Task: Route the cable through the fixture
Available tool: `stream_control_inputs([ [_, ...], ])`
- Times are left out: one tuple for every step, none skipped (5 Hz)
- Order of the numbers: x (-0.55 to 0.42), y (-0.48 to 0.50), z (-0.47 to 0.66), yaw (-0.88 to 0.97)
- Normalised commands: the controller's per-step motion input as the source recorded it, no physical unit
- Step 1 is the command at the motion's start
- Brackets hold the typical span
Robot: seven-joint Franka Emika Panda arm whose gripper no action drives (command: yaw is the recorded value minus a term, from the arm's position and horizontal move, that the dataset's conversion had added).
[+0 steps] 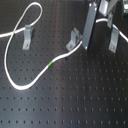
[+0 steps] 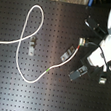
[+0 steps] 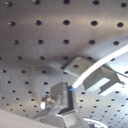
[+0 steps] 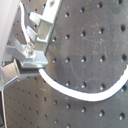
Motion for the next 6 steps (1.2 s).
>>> stream_control_inputs([
  [-0.022, -0.021, -0.55, 0.0],
  [-0.019, -0.02, -0.37, 0.0],
  [-0.037, 0.039, 0.0, 0.0],
  [-0.085, 0.307, 0.0, 0.01],
  [0.011, 0.01, 0.0, 0.0],
  [0.07, 0.068, 0.32, -0.05],
])
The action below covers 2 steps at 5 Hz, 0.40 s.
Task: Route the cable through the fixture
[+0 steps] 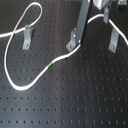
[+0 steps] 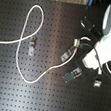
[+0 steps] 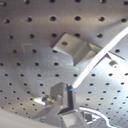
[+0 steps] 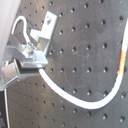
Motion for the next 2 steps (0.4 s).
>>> stream_control_inputs([
  [-0.08, 0.191, 0.6, -0.05],
  [-0.04, 0.181, 0.23, -0.02],
])
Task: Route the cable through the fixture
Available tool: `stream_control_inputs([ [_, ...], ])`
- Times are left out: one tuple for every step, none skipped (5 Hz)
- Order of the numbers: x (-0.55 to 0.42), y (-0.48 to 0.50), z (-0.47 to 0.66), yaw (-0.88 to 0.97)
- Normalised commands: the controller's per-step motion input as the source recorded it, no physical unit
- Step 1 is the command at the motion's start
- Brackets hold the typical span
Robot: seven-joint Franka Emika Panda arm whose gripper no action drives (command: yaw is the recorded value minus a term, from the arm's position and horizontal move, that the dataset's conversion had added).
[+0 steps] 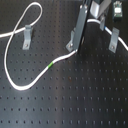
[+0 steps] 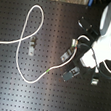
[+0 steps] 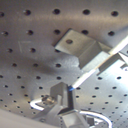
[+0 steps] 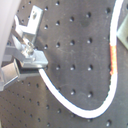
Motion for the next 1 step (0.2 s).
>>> stream_control_inputs([
  [0.0, 0.0, 0.0, -0.02],
])
